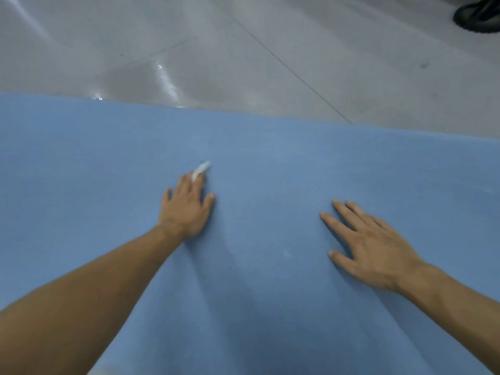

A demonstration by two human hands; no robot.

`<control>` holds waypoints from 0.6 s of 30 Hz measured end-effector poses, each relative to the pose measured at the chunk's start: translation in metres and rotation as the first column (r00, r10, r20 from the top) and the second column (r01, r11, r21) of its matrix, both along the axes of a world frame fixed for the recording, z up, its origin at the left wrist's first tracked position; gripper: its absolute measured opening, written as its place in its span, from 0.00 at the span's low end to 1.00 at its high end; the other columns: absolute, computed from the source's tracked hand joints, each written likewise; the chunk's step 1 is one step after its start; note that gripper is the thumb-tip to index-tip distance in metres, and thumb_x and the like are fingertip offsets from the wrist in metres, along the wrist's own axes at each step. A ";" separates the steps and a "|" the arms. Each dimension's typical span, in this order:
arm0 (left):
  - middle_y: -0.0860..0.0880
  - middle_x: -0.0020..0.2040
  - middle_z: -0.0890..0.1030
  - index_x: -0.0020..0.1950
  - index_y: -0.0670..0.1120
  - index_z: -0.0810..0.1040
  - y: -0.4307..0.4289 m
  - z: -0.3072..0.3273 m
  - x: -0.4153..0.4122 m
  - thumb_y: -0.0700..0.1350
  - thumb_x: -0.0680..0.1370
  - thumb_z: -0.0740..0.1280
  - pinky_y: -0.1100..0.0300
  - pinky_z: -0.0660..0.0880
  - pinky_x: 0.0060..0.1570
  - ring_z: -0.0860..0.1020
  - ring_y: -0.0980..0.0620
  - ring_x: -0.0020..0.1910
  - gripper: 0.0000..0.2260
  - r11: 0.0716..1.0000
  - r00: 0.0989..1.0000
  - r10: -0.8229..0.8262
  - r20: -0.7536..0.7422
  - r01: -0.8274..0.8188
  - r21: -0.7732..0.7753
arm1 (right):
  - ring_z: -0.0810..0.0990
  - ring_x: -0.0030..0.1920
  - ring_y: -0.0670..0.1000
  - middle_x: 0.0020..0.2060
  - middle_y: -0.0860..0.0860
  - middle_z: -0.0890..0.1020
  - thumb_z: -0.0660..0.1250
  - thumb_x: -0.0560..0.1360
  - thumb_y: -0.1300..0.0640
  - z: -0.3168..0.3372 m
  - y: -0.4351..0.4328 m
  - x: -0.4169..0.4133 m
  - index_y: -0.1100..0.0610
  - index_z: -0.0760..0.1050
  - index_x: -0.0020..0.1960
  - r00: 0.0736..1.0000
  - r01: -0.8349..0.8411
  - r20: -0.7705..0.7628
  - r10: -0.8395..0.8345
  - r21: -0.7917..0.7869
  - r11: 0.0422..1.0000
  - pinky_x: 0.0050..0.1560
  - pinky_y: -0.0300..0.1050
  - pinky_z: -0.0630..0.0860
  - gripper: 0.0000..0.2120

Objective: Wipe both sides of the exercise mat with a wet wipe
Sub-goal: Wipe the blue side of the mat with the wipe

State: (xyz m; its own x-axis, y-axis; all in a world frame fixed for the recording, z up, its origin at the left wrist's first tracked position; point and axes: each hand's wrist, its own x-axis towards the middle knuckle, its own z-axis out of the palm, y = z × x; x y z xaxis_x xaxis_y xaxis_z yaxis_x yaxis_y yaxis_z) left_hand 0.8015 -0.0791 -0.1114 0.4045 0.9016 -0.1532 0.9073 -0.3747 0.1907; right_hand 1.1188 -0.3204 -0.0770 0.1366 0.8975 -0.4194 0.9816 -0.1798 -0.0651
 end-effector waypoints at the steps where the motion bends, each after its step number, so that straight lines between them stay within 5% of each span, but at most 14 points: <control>1: 0.49 0.83 0.56 0.85 0.55 0.48 0.010 0.002 -0.012 0.59 0.84 0.56 0.39 0.53 0.78 0.54 0.49 0.82 0.31 0.994 0.994 0.105 0.003 -0.105 -0.003 | 0.37 0.83 0.50 0.83 0.46 0.35 0.32 0.66 0.30 0.002 0.004 -0.001 0.38 0.35 0.83 1.000 -0.021 -0.001 0.021 -0.012 1.000 0.80 0.48 0.46 0.45; 4: 0.48 0.84 0.52 0.85 0.54 0.47 0.025 0.004 -0.026 0.61 0.84 0.55 0.39 0.52 0.79 0.51 0.48 0.83 0.33 0.948 0.950 0.309 -0.041 -0.311 -0.069 | 0.37 0.83 0.51 0.83 0.47 0.36 0.34 0.64 0.31 0.005 0.011 -0.006 0.37 0.36 0.82 1.000 -0.019 -0.001 0.019 -0.027 0.999 0.80 0.51 0.47 0.46; 9: 0.50 0.85 0.44 0.85 0.49 0.49 0.009 -0.003 0.039 0.60 0.84 0.55 0.44 0.46 0.80 0.45 0.48 0.84 0.33 0.987 0.989 0.148 -0.016 -0.149 -0.058 | 0.35 0.83 0.51 0.83 0.47 0.35 0.35 0.64 0.32 0.001 0.011 -0.012 0.36 0.36 0.82 0.999 0.026 -0.017 -0.027 -0.036 0.999 0.81 0.52 0.45 0.46; 13: 0.53 0.85 0.41 0.85 0.53 0.46 -0.018 0.000 0.107 0.60 0.85 0.54 0.42 0.41 0.80 0.42 0.50 0.84 0.31 0.980 0.983 -0.182 -0.030 0.178 -0.091 | 0.36 0.83 0.51 0.83 0.47 0.36 0.36 0.63 0.32 0.001 0.013 -0.014 0.37 0.38 0.83 0.998 0.053 -0.026 -0.054 -0.045 0.998 0.82 0.53 0.46 0.47; 18: 0.56 0.85 0.42 0.85 0.54 0.45 -0.061 0.004 0.142 0.58 0.86 0.52 0.44 0.39 0.80 0.42 0.54 0.83 0.30 0.765 0.762 -0.644 -0.075 0.638 -0.084 | 0.36 0.83 0.51 0.84 0.47 0.37 0.37 0.63 0.31 0.001 0.014 -0.016 0.37 0.39 0.83 0.997 0.073 -0.037 -0.075 -0.041 0.996 0.82 0.54 0.46 0.47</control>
State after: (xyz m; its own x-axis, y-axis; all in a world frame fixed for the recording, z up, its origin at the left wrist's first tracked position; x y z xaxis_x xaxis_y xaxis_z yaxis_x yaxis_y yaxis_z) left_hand 0.9433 -0.1405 -0.1075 0.8667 0.4270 -0.2579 0.4731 -0.8676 0.1532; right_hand 1.1031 -0.3064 -0.0755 0.1849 0.8681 -0.4607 0.9624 -0.2549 -0.0939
